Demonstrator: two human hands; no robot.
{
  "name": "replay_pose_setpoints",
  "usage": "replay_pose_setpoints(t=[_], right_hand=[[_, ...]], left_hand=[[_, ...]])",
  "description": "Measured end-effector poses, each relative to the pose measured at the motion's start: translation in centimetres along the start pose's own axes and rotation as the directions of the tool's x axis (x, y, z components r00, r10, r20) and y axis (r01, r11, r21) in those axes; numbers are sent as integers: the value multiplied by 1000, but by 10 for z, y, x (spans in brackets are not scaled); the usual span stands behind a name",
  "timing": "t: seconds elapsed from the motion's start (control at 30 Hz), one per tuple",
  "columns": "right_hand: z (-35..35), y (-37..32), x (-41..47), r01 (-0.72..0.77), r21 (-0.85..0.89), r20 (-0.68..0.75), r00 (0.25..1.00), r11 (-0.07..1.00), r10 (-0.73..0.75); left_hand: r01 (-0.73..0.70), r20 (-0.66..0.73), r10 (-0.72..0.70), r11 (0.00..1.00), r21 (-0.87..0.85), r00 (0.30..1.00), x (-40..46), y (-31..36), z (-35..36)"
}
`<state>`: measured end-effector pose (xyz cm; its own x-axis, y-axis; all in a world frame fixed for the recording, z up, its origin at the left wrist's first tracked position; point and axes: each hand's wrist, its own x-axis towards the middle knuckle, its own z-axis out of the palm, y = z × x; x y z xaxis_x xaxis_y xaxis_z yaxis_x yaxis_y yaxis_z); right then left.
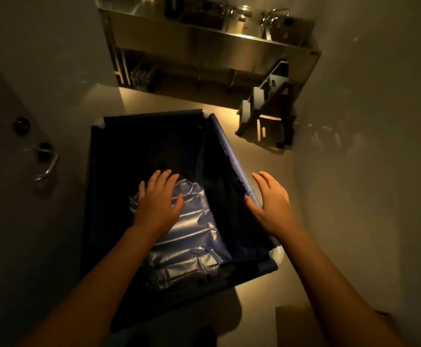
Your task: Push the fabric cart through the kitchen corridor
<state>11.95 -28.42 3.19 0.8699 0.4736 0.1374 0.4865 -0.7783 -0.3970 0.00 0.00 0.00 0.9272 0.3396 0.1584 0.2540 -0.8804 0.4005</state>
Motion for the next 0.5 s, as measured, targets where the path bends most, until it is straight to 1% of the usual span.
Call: replay_pose_setpoints(t=[0.13,0.23,0.33,0.5], right_hand=[[7,9,18,55,38,75,996,998,-57],[27,13,17,73,53,116,990,996,-78],[50,18,8,51,76,205,977,996,-66],[86,38,-17,-4,40,341,940,999,-10]], left_hand=[[54,-10,-53,996,68,999,-9,3,6],[86,26,-88,992,92,996,-28,5,20],[115,97,-127,987,116,987,-56,0,39],[132,204,-151,986,105,967,-104,-17,75]])
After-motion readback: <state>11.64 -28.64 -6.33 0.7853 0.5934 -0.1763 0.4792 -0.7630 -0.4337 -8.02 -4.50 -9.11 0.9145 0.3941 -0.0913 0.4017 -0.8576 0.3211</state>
